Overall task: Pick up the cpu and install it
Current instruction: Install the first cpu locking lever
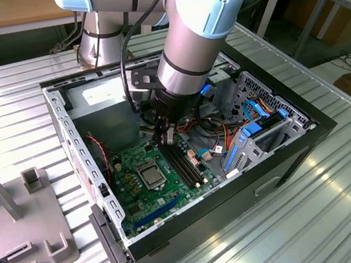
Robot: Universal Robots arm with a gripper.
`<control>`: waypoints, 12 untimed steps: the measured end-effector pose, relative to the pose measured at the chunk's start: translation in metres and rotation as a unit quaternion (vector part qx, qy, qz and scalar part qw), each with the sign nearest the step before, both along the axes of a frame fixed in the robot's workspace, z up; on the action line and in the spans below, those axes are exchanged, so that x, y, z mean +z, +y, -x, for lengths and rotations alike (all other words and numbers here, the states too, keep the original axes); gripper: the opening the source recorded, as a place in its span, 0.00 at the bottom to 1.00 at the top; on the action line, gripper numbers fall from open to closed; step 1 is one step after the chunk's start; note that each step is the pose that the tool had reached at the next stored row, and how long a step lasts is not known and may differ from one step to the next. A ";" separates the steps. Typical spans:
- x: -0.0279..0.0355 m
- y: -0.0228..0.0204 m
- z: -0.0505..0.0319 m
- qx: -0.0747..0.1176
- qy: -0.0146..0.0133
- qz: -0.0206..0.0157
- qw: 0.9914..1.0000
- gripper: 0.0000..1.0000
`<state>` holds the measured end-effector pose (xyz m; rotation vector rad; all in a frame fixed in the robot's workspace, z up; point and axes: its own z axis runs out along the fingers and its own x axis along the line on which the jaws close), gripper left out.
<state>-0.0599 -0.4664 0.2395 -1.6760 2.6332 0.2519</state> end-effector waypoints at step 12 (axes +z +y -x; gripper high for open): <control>0.0000 -0.0013 0.0005 0.000 0.000 -0.001 1.000 0.11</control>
